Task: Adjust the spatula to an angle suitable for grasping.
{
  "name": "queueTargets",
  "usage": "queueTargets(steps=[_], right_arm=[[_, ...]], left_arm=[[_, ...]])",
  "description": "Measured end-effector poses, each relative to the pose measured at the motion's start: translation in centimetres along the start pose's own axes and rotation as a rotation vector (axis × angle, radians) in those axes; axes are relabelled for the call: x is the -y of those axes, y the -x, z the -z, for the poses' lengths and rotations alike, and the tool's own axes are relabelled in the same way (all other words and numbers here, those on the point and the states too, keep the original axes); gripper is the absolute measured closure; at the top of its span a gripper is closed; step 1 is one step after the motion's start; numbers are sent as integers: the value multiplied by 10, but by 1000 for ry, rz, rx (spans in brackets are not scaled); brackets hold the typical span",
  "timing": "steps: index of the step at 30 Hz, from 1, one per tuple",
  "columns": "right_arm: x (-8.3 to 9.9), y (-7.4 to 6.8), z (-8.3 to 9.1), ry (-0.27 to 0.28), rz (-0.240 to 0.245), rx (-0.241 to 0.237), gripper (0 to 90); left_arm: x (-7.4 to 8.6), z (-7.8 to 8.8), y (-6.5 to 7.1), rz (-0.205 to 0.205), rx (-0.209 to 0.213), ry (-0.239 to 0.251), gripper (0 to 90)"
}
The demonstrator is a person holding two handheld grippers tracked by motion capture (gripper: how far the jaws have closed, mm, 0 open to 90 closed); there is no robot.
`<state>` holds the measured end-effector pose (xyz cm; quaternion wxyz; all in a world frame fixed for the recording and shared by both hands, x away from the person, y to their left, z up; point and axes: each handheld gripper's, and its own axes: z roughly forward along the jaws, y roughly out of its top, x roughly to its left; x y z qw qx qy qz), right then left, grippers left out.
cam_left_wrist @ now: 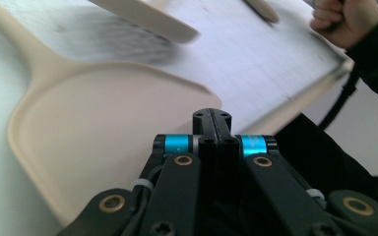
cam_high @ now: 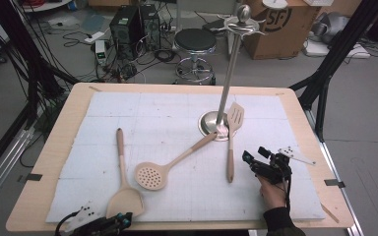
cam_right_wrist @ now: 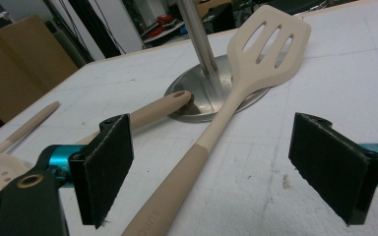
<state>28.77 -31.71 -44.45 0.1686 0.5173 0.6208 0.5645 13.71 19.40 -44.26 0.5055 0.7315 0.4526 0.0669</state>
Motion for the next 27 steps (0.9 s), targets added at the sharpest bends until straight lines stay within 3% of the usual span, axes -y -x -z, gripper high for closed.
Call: queueTargets(steps=[6,8,10,12,19,22,27], right_arm=[[0,0,-1,-2,4,5,165],[0,1,-1,-4,2,8,165],[0,0,0,-7,-2,9,165],[0,1,0,-4,-3,11,165],[0,0,0,-1,7,1,165],[-1,1,1,4,-5,6,165],[-1,1,2,10,-2,-2,165]], left_arm=[[-22,-2,-31,36,-70,28,900],[-27,-1,-40,61,-57,44,900],[-28,2,-36,64,-17,78,900],[-26,-1,-26,40,-7,64,900],[-11,-16,2,26,37,28,900],[-3,-16,10,7,19,6,900],[8,-7,3,28,-15,-9,900]])
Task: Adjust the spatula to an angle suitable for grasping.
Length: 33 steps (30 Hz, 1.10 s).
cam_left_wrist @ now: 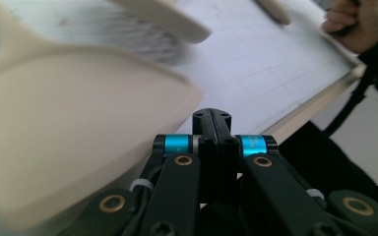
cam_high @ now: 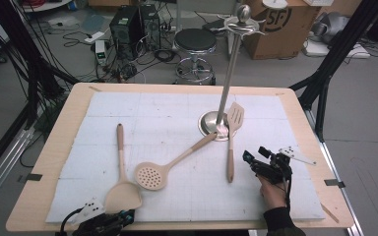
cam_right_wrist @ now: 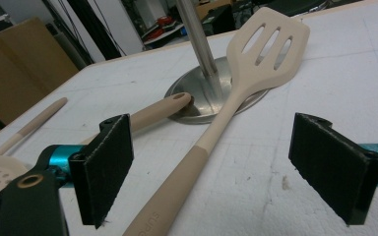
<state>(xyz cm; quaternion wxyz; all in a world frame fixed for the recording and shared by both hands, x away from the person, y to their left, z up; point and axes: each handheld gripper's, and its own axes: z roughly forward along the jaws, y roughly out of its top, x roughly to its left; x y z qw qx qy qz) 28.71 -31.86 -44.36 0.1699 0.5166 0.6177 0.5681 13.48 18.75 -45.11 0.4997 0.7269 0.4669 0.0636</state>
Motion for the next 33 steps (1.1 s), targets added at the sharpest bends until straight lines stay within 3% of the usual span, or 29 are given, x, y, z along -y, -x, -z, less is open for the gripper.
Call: queueTargets(steps=[1,4,9,15,19,26,33], right_arm=[[0,0,0,2,2,1,166],[0,1,0,1,-3,1,165],[0,0,0,6,-6,-2,166],[0,0,0,3,-10,-4,166],[0,1,0,3,-15,-1,166],[0,1,-1,5,-12,0,166],[0,1,-1,3,-15,1,166]], left_arm=[[0,2,-1,-5,-8,1,900],[0,5,-3,-66,-99,-15,900],[-4,12,-21,-36,-144,14,900],[-18,8,-44,-24,-184,28,900],[-29,8,-65,13,-229,57,900],[-42,9,-96,86,-260,107,900],[-46,10,-102,95,-256,136,900]])
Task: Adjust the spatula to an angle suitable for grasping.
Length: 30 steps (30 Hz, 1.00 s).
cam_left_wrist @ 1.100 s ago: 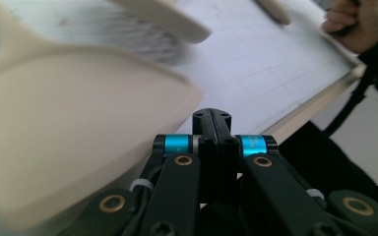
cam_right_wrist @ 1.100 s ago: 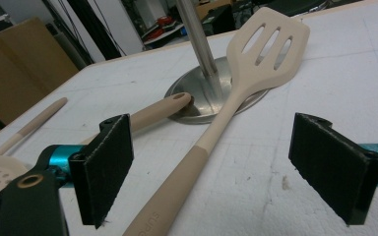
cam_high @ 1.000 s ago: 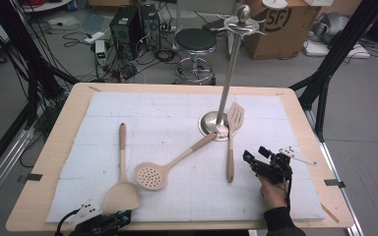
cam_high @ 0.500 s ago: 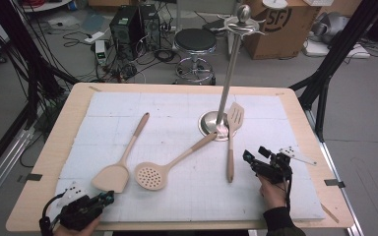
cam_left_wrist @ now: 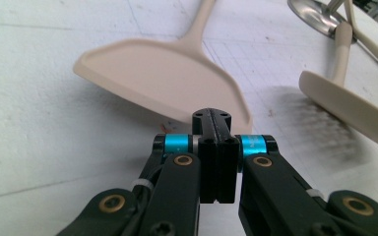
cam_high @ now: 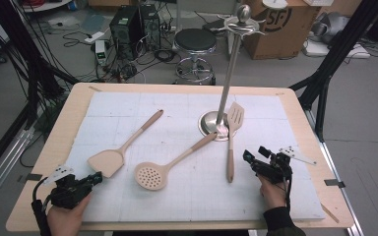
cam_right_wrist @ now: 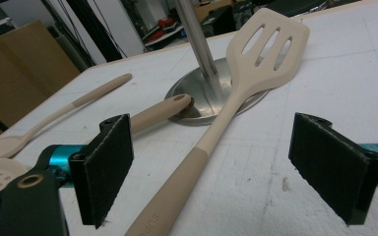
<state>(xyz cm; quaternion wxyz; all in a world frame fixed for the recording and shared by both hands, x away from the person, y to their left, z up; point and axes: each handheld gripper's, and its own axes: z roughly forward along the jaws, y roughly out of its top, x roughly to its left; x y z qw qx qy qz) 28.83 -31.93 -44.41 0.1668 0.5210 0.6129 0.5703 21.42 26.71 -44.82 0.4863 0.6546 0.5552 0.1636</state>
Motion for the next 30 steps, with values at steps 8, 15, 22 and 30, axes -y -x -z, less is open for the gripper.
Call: queueTargets(steps=[8,15,22,30], right_arm=[[0,1,-2,-2,-5,-1,166],[1,0,-3,-22,9,5,166],[2,1,-2,-26,4,4,166],[2,0,-1,-26,6,-4,166]], left_arm=[[0,19,-1,-5,35,116,896],[-13,26,-8,54,48,175,580],[-31,9,-2,14,117,147,526],[-41,-13,4,-56,176,109,434]])
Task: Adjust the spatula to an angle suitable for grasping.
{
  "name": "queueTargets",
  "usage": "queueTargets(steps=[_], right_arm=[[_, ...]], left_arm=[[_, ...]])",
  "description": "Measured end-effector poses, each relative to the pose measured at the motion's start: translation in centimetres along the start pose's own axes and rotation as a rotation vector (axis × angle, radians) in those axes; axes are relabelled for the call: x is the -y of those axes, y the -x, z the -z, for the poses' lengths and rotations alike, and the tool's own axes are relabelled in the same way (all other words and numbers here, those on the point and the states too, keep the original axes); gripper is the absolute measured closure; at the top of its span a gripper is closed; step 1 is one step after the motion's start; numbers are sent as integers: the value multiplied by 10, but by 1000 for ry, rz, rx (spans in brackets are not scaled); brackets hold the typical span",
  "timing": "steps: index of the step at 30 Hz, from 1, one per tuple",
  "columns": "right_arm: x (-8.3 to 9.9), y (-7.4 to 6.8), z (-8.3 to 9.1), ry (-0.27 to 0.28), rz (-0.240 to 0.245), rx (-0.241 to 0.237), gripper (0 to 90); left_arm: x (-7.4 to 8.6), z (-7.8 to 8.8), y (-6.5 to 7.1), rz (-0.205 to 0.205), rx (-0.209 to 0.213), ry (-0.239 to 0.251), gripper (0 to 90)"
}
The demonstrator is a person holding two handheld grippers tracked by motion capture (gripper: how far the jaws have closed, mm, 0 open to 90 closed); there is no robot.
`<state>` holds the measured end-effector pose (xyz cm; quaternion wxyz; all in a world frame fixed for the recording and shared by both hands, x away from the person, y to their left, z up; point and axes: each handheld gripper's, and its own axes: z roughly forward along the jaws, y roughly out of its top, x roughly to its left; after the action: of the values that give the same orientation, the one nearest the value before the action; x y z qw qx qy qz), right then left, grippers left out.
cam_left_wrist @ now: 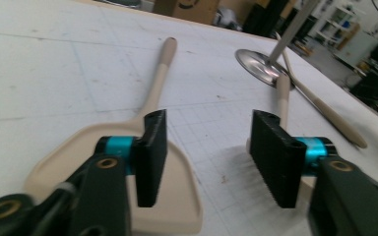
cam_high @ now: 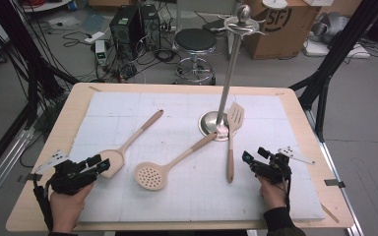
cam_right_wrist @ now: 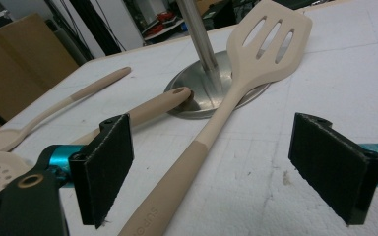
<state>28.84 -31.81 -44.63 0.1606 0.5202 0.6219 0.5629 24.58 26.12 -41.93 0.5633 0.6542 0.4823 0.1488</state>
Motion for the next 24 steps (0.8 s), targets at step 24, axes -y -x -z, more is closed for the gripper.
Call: queueTargets(steps=[24], right_arm=[[1,1,-4,-11,8,0,166]], left_arm=[[-49,-67,-24,-99,40,-147,388]])
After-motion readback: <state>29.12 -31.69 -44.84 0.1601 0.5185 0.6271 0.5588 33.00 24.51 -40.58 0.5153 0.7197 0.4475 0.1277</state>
